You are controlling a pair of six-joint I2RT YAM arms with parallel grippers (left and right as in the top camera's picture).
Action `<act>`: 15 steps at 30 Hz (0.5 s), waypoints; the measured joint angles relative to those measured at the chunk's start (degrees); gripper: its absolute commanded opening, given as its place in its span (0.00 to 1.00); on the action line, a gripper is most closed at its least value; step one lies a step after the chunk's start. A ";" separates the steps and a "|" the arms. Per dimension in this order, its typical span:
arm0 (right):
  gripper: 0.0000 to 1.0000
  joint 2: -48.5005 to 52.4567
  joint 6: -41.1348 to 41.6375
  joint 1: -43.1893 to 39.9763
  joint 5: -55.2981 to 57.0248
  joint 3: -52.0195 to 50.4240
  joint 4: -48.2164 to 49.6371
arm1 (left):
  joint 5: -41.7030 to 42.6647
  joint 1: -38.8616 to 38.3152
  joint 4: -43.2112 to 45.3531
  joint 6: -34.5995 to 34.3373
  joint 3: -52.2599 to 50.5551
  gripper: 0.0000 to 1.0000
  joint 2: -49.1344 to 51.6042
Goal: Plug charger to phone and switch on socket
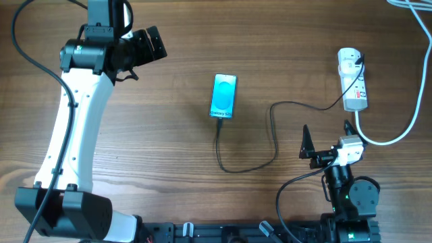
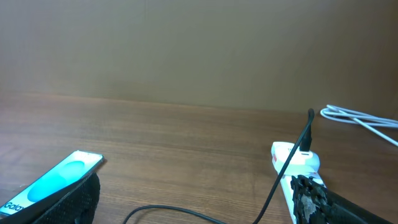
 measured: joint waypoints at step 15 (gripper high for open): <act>1.00 0.00 0.00 0.00 -0.02 0.00 0.00 | -2.73 0.00 -12.20 0.00 0.00 1.00 0.00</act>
